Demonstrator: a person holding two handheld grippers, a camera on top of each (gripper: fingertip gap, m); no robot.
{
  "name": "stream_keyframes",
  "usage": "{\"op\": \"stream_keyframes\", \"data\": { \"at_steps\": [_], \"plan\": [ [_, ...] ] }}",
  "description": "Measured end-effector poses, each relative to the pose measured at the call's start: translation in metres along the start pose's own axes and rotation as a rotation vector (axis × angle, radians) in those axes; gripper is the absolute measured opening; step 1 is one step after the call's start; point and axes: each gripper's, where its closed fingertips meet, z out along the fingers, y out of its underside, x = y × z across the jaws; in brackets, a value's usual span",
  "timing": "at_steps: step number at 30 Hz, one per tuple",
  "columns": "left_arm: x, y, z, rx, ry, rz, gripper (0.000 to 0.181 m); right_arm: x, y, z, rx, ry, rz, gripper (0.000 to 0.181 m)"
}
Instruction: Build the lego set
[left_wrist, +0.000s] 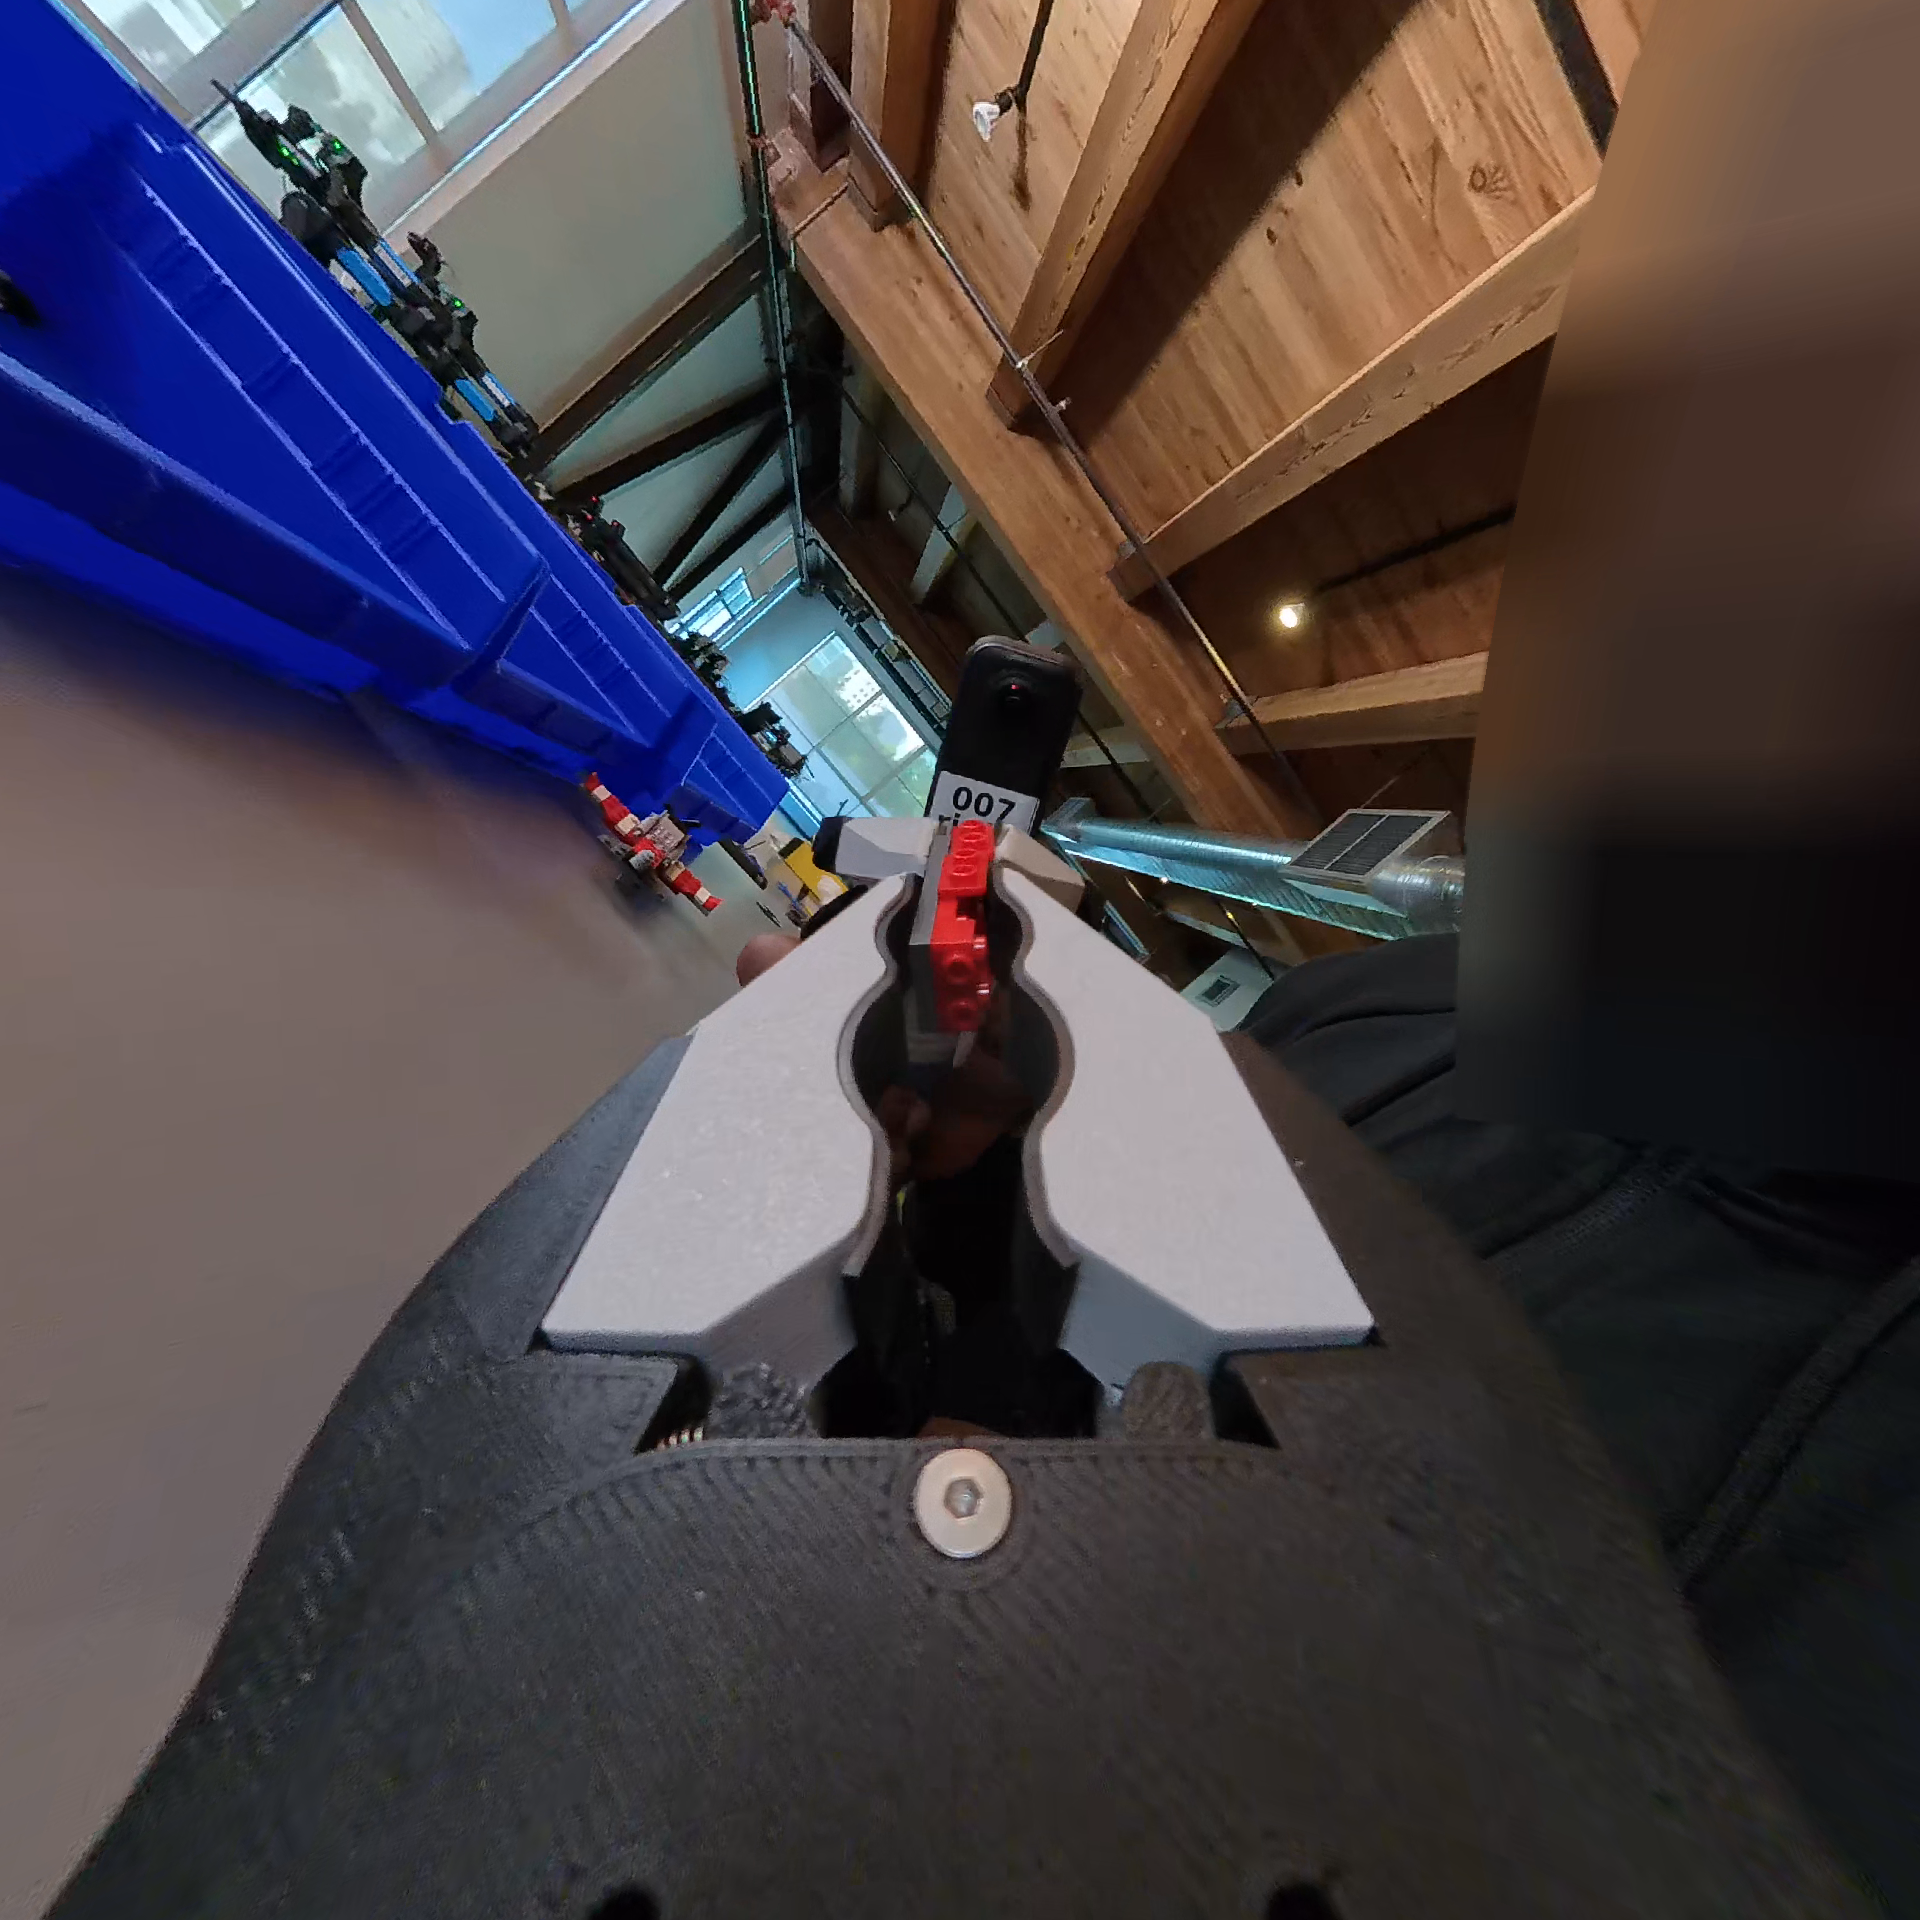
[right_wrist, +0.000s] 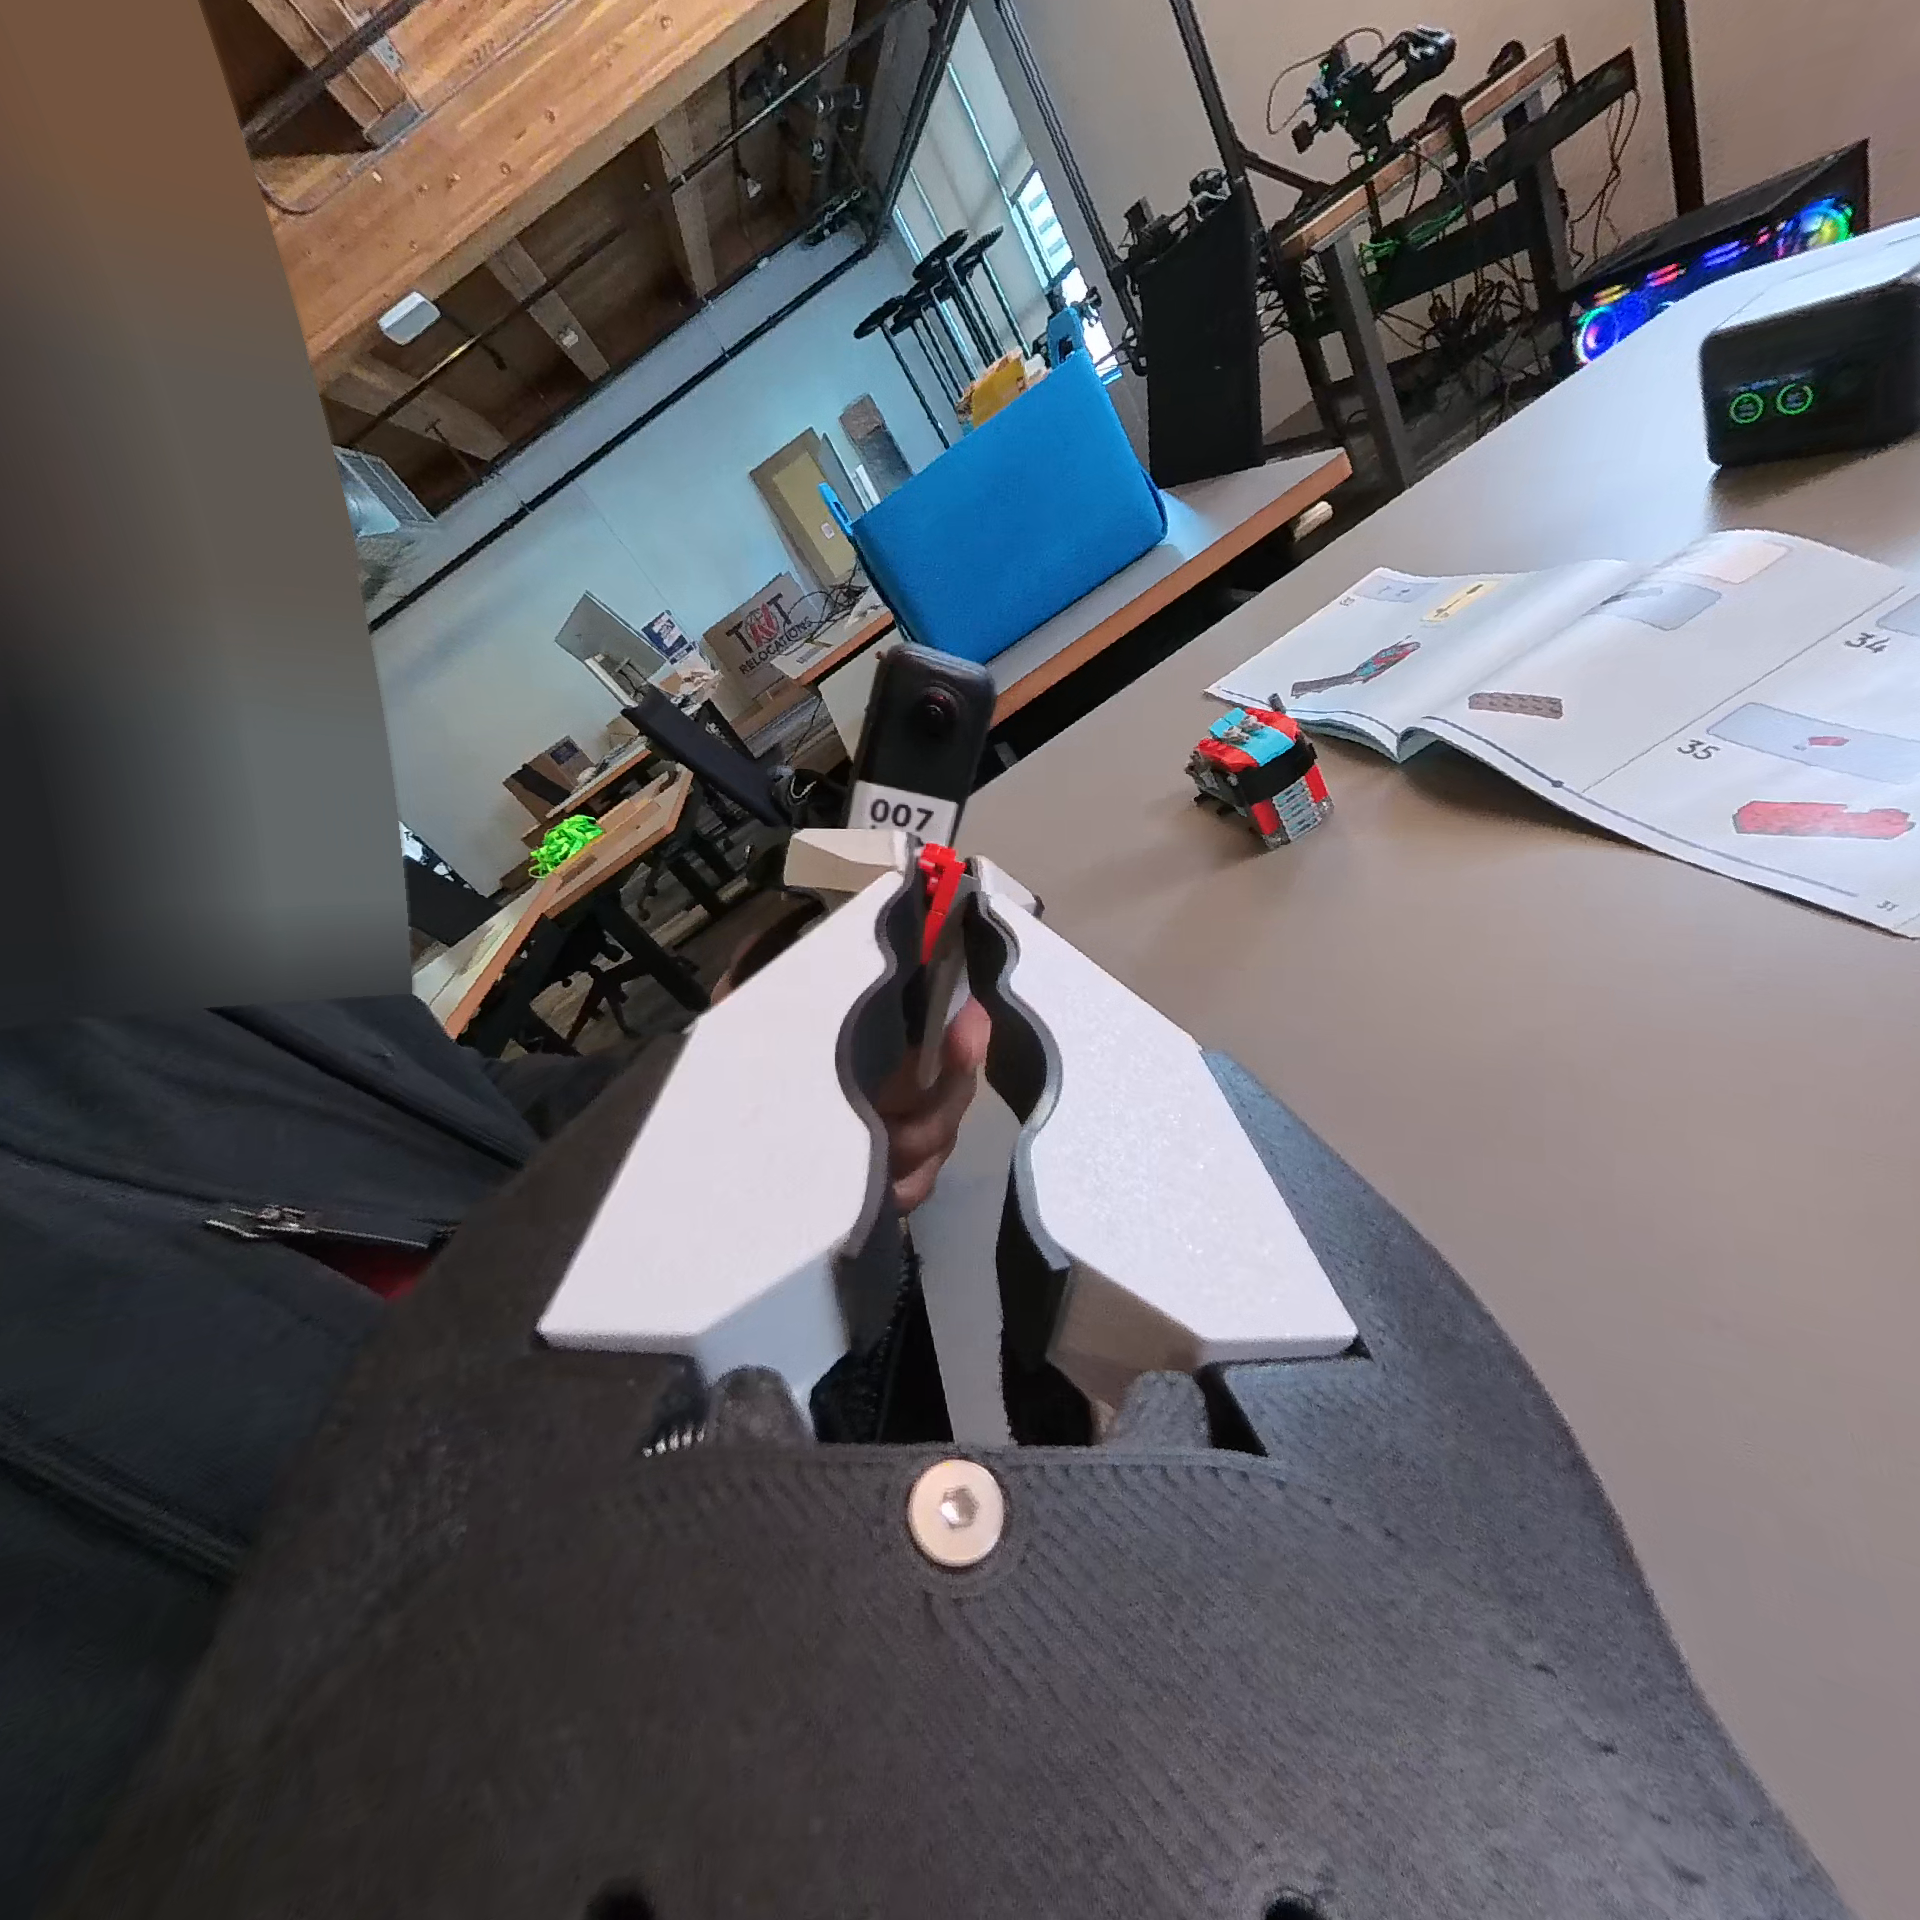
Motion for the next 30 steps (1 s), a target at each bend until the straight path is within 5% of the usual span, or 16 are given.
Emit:
{"op": "stream_keyframes", "data": {
  "at_steps": [30],
  "plan": [
    [0.0061, 0.0065, -0.0039, -0.081, -0.016, 0.190, 0.010, -0.0095, -0.0026, -0.0011, 0.031, -0.010, -0.111, 0.008]
  ]
}}
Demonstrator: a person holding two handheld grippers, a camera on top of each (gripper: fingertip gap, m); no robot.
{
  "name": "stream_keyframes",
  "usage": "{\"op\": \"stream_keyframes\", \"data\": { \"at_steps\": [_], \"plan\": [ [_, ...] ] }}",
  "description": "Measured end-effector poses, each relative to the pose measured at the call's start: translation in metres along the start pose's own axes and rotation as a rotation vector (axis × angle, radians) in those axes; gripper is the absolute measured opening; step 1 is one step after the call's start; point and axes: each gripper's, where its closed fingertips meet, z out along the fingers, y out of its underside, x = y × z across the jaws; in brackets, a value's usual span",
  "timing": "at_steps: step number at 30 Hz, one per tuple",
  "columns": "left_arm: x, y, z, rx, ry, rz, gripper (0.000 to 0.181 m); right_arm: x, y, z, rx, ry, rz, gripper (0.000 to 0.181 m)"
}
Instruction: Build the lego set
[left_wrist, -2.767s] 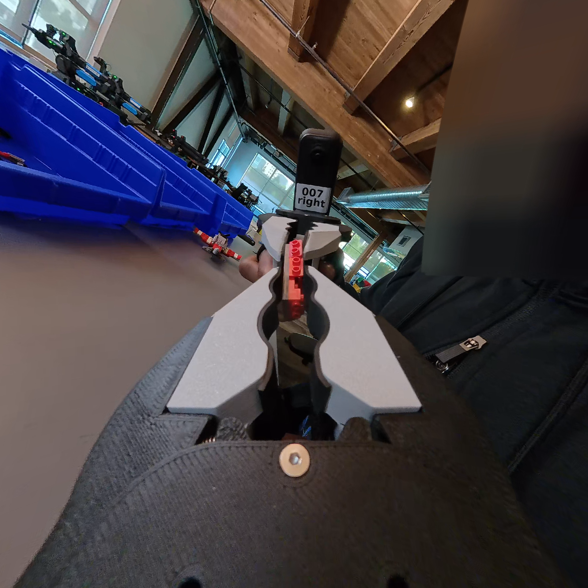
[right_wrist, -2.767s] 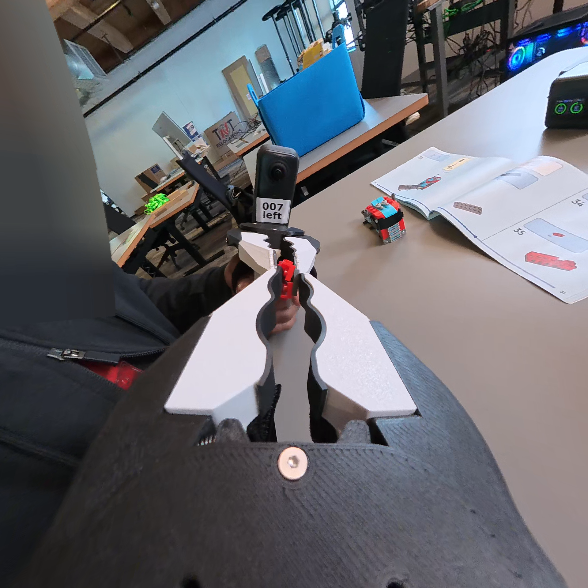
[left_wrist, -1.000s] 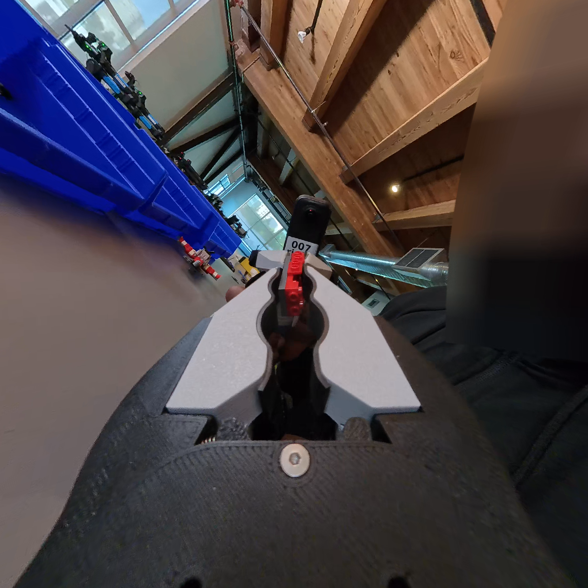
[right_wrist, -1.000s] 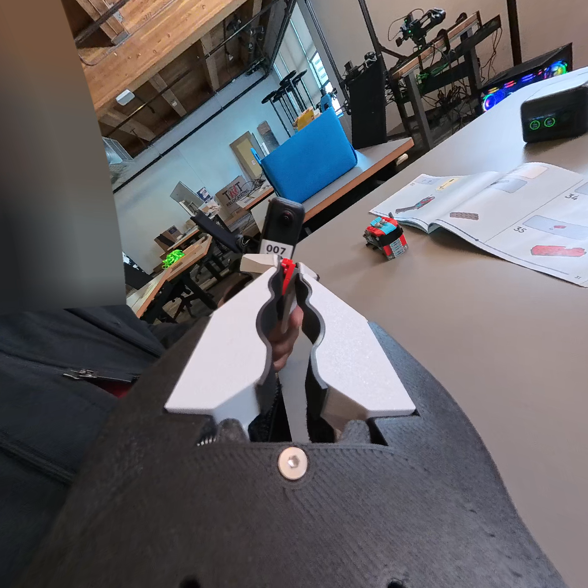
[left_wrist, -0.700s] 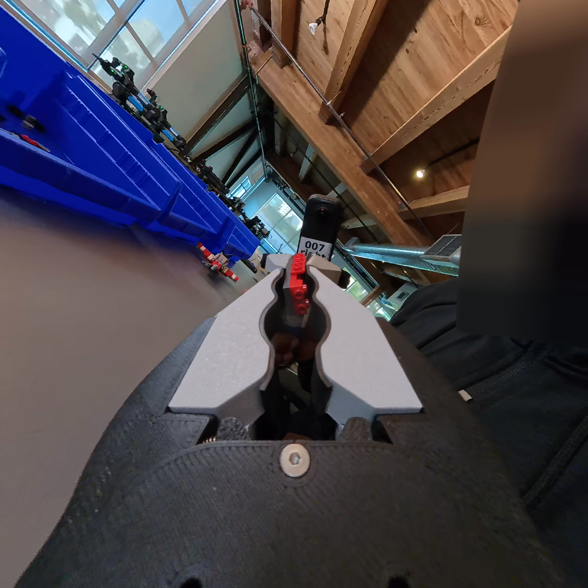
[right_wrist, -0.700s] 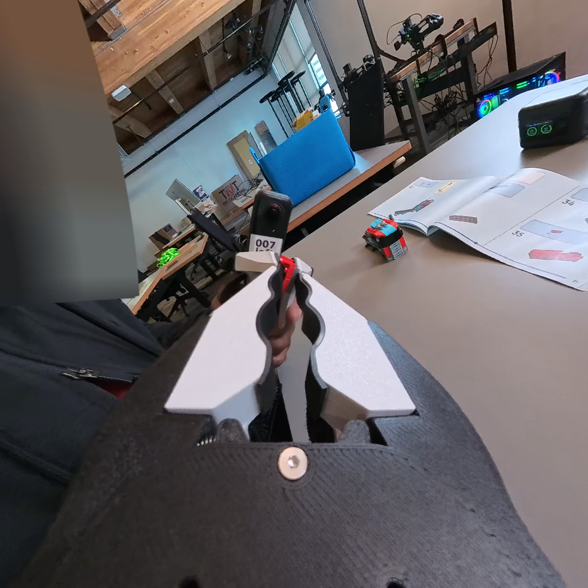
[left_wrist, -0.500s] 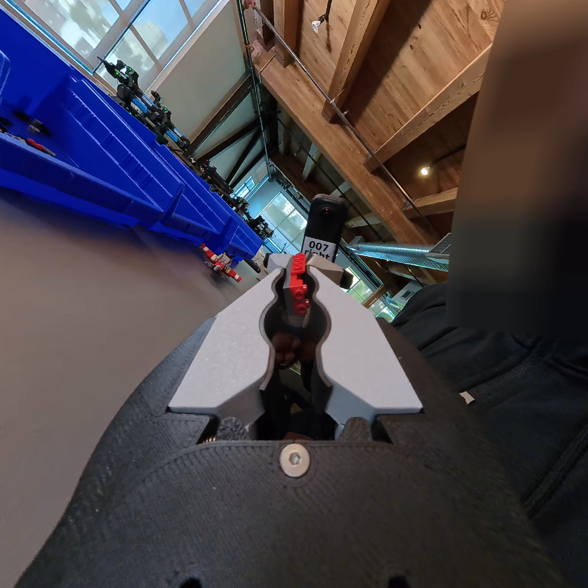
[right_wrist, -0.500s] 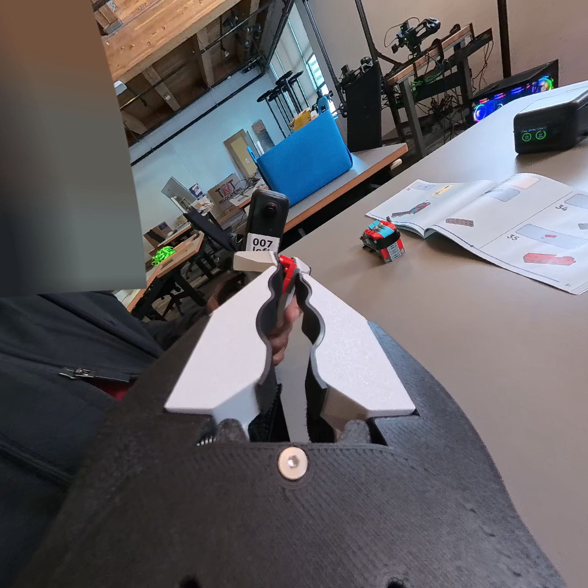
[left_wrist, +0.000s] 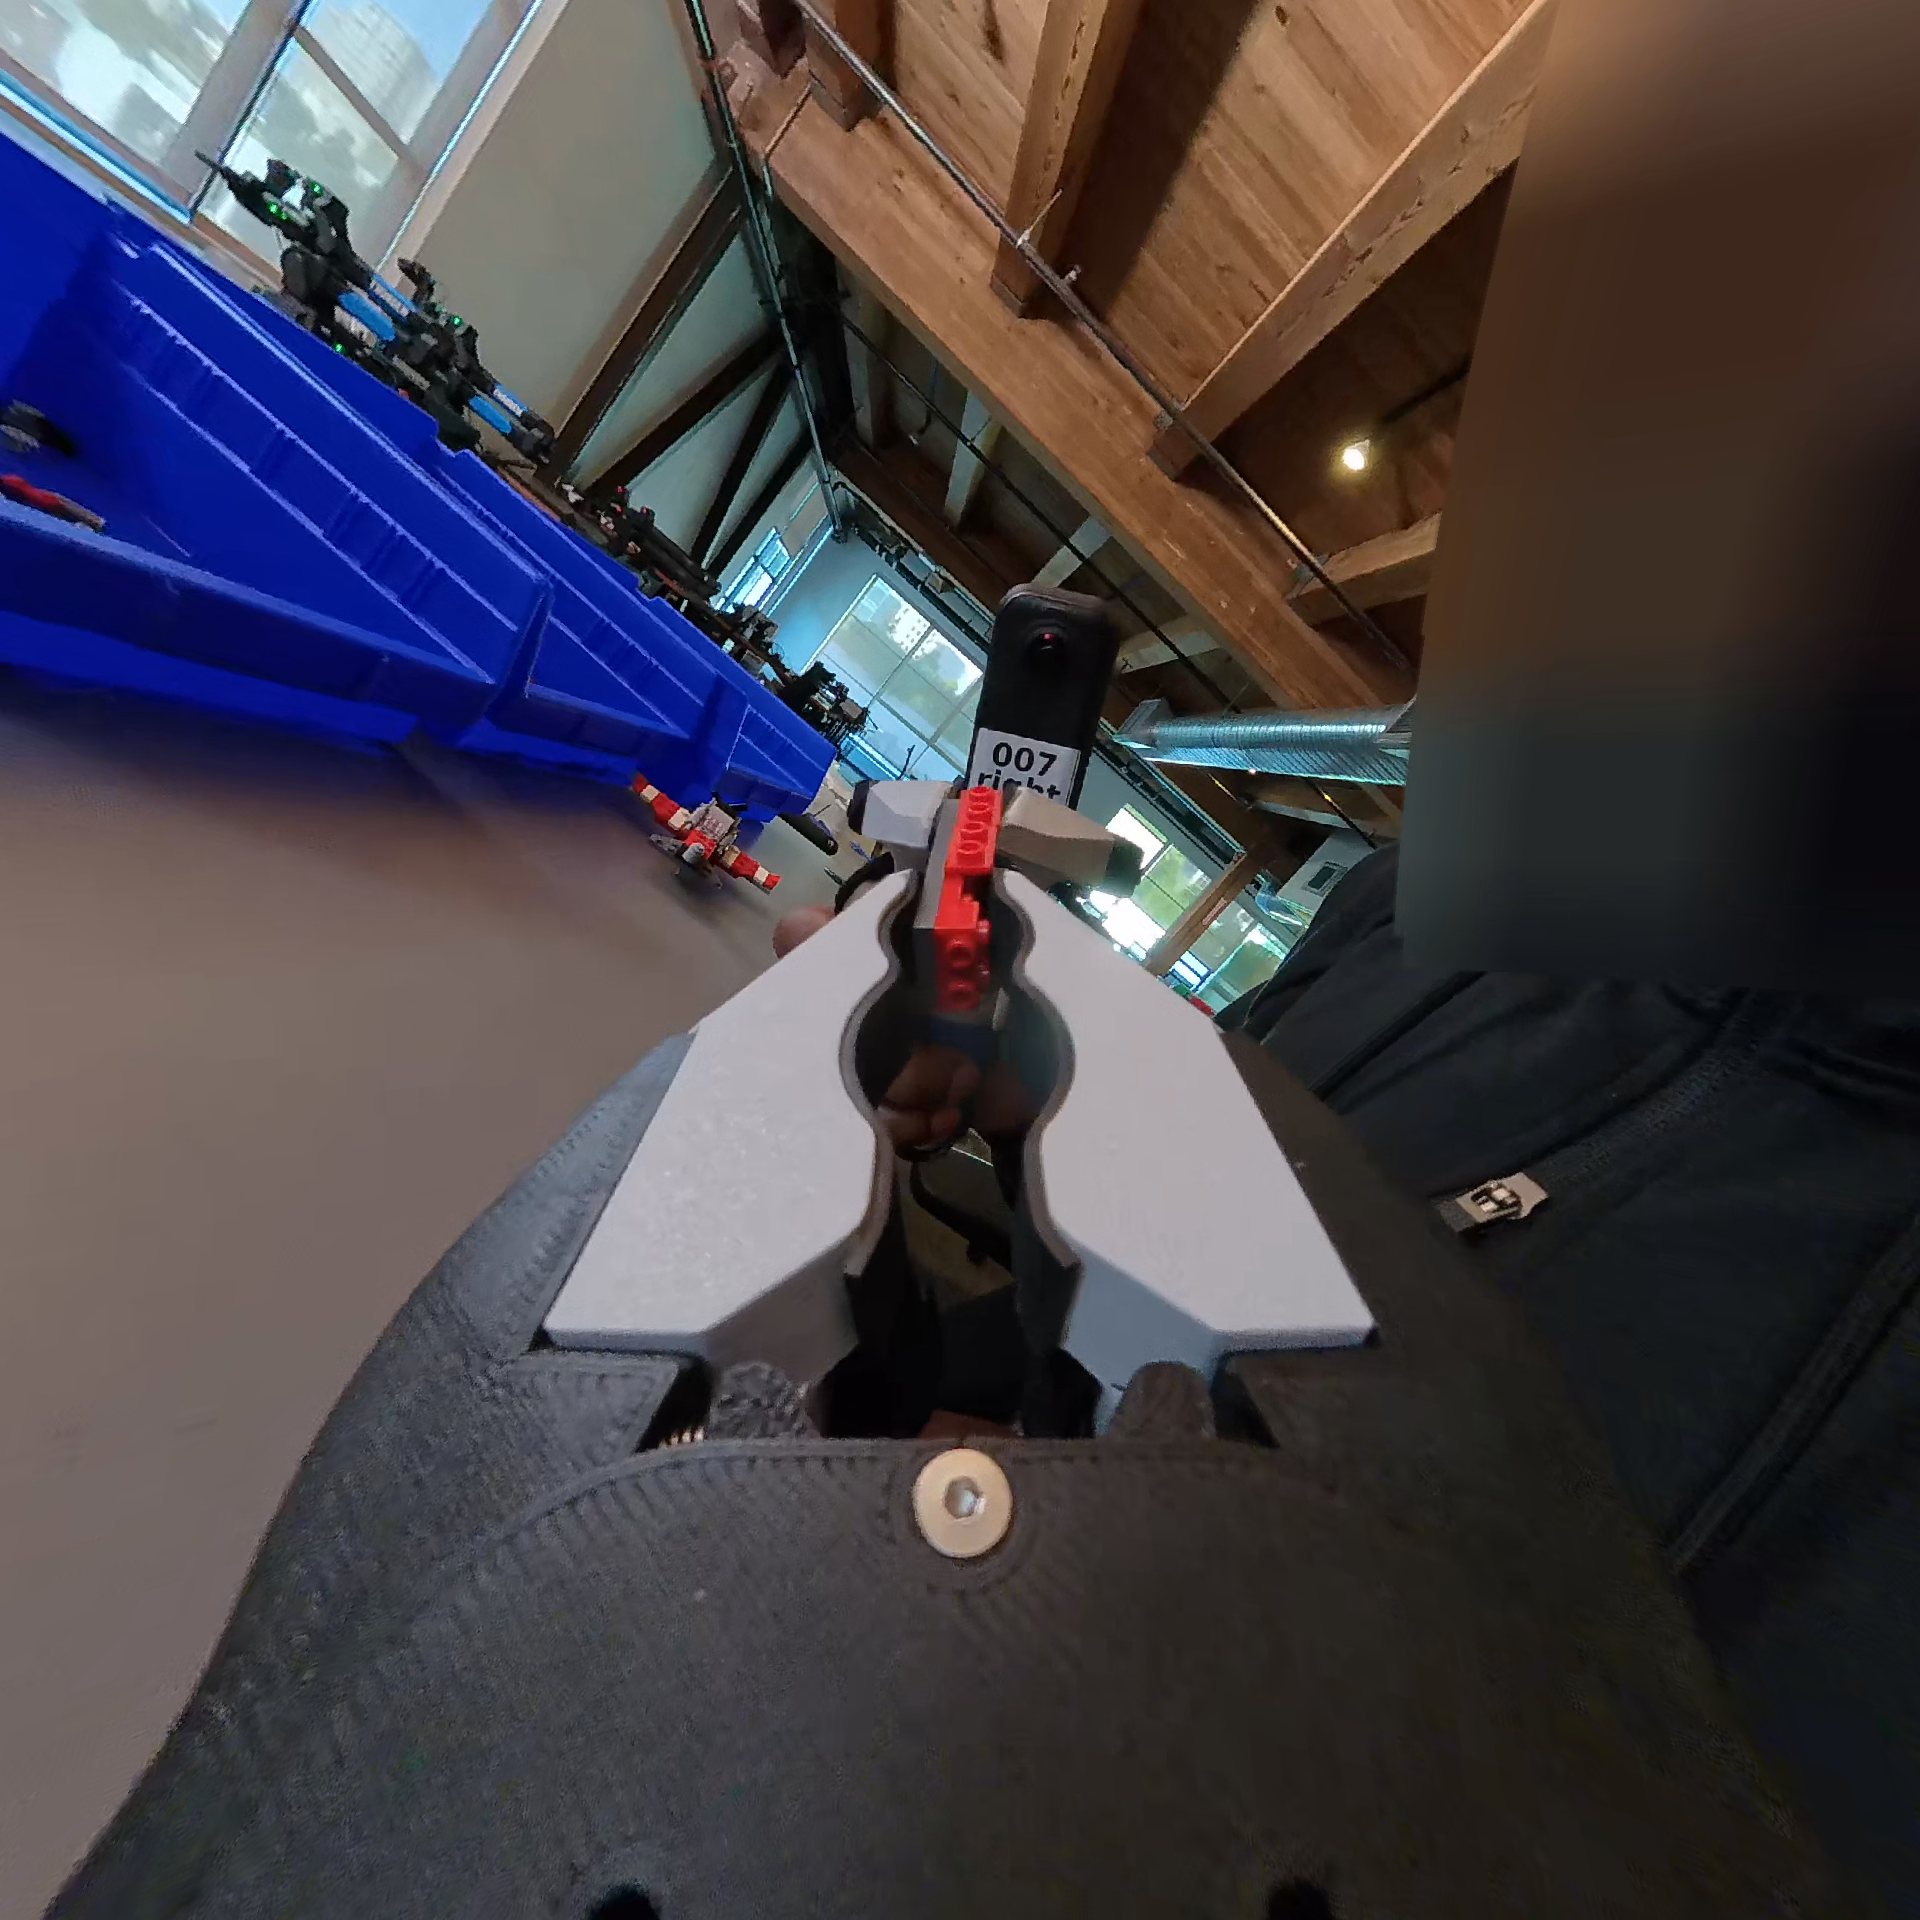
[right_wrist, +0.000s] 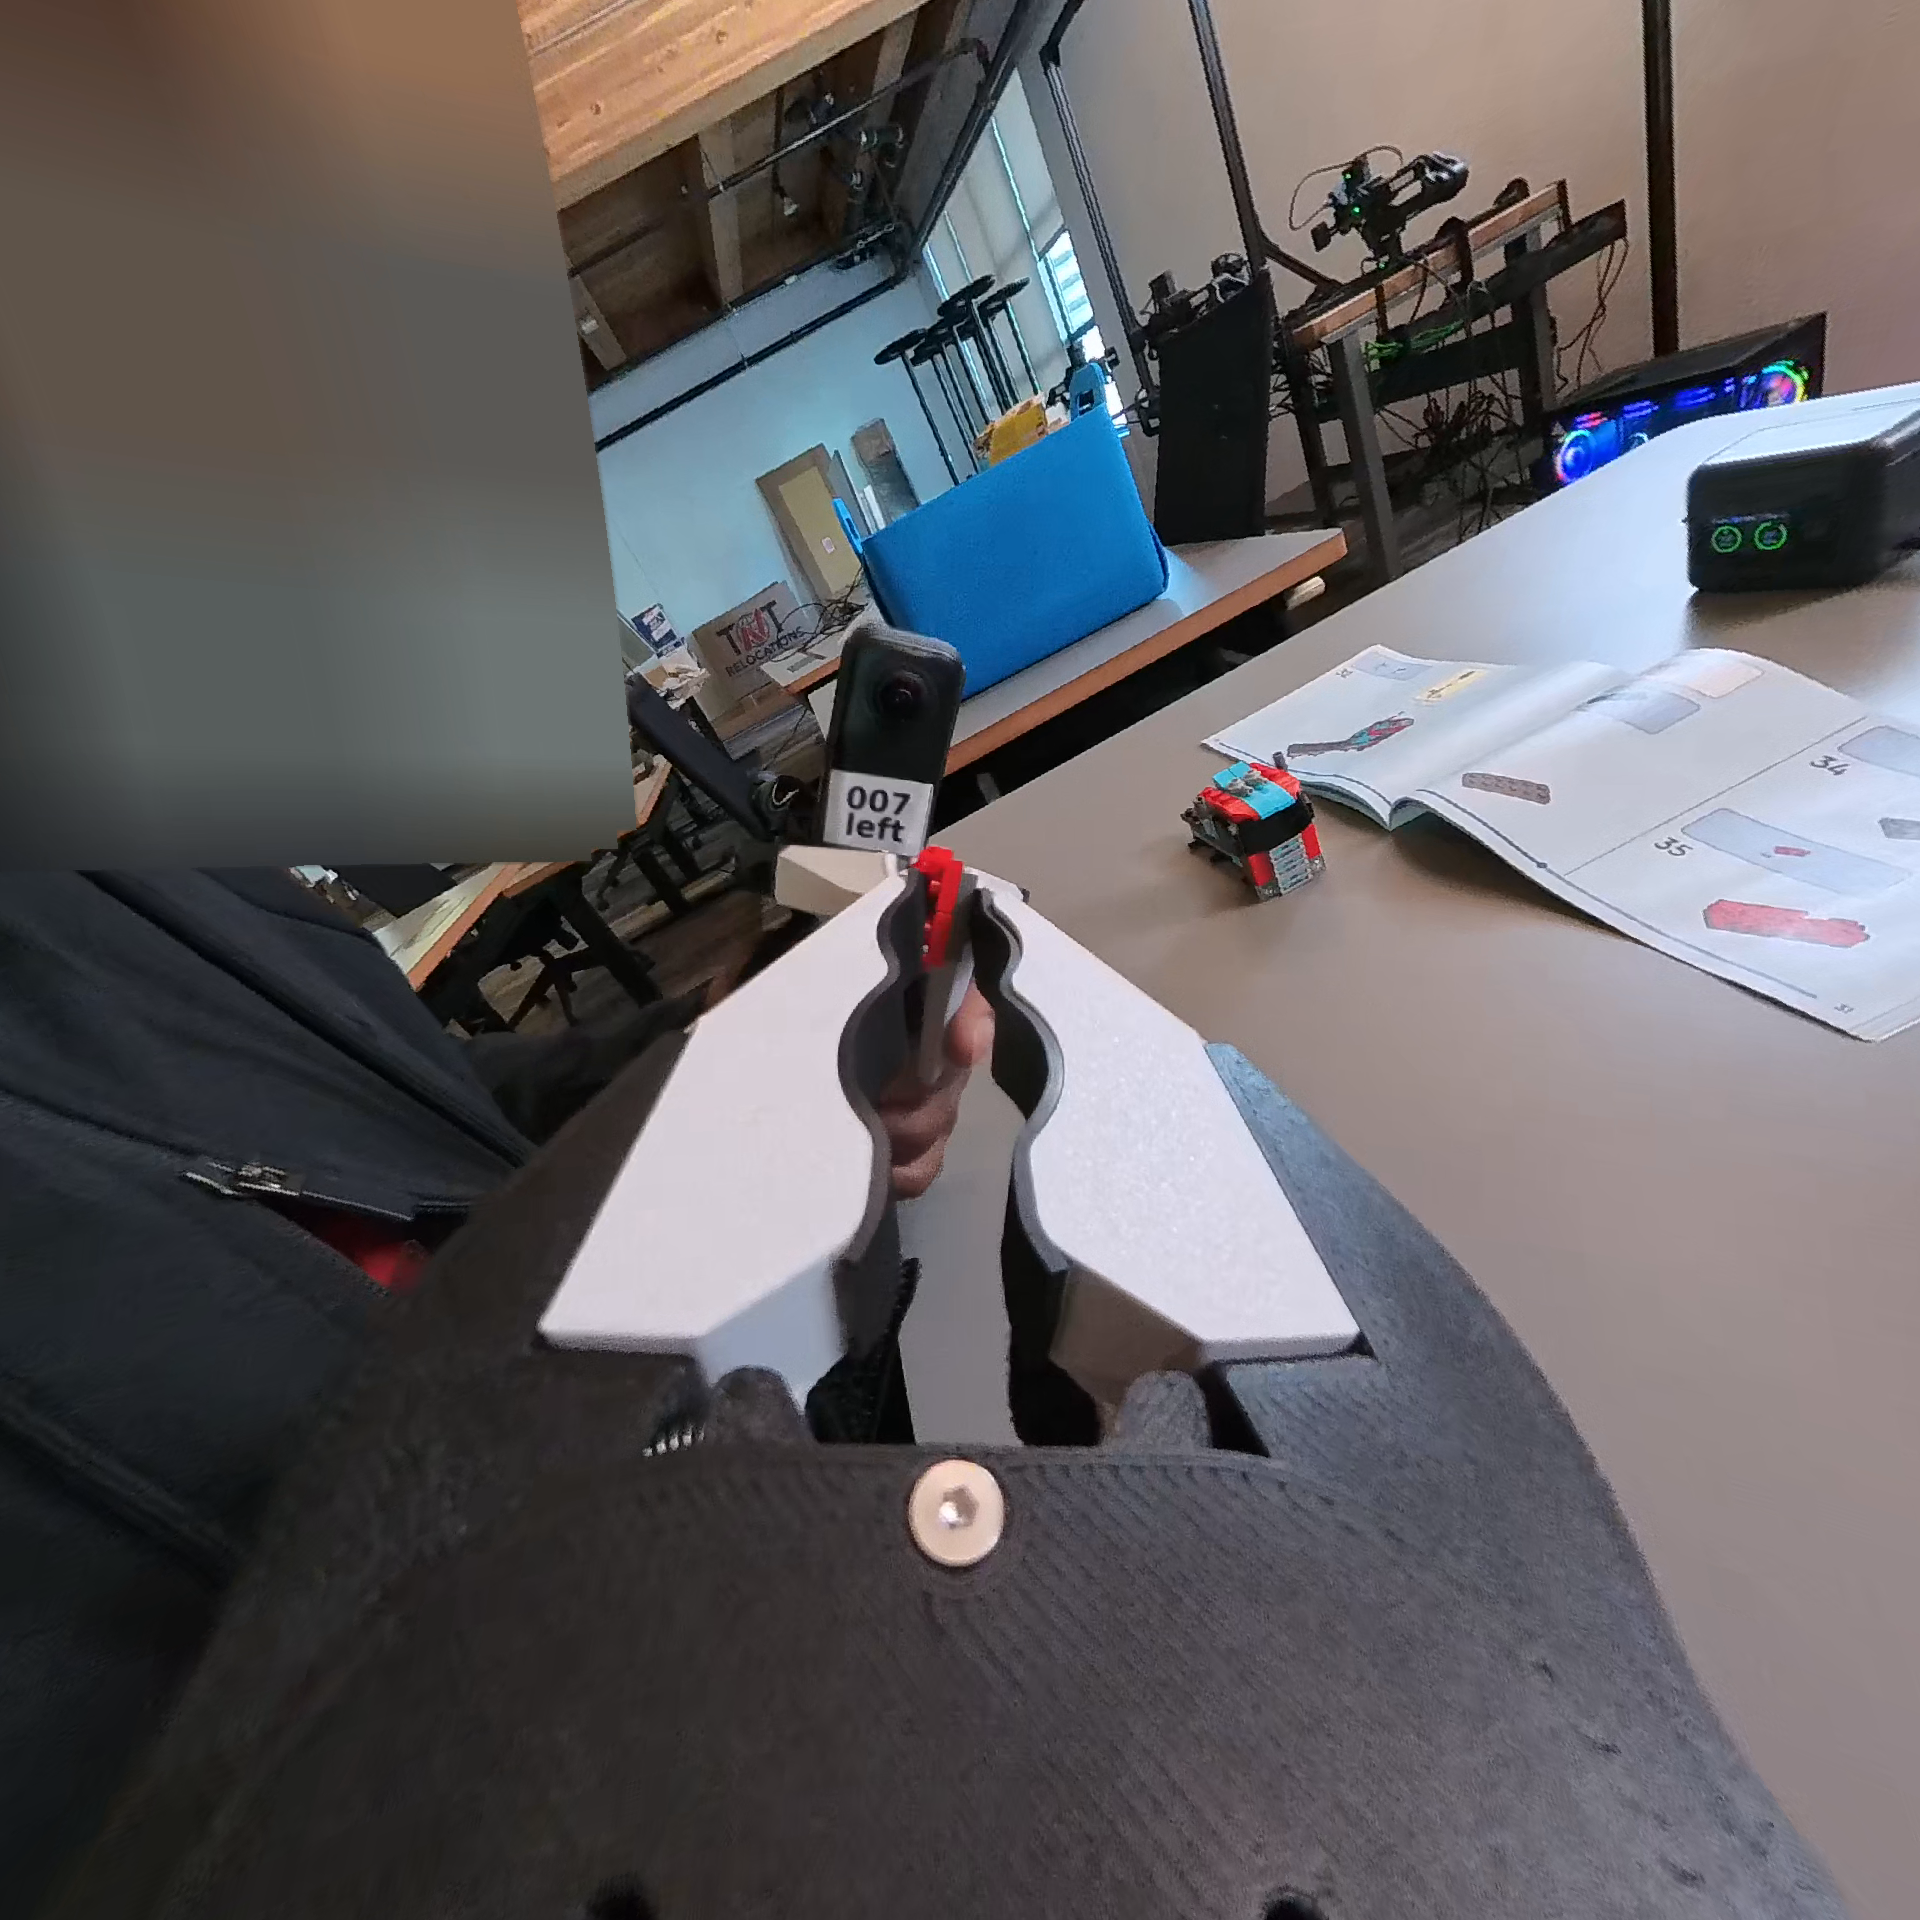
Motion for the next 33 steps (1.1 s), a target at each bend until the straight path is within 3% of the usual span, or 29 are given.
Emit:
{"op": "stream_keyframes", "data": {
  "at_steps": [7, 15, 22, 33],
  "plan": [
    [0.007, 0.000, -0.003, -0.010, 0.007, 0.208, 0.010, -0.004, -0.005, -0.005, -0.008, -0.037, -0.072, 0.030],
    [0.003, 0.006, -0.002, -0.135, -0.097, 0.485, 0.010, -0.006, 0.004, -0.002, -0.114, -0.025, -0.290, 0.025],
    [0.001, 0.010, -0.001, -0.175, -0.129, 0.555, 0.010, -0.009, 0.007, -0.002, -0.128, -0.061, -0.303, 0.015],
    [0.005, 0.013, 0.002, -0.204, -0.131, 0.622, 0.010, -0.014, 0.008, -0.005, -0.108, -0.102, -0.288, 0.013]
  ]
}}
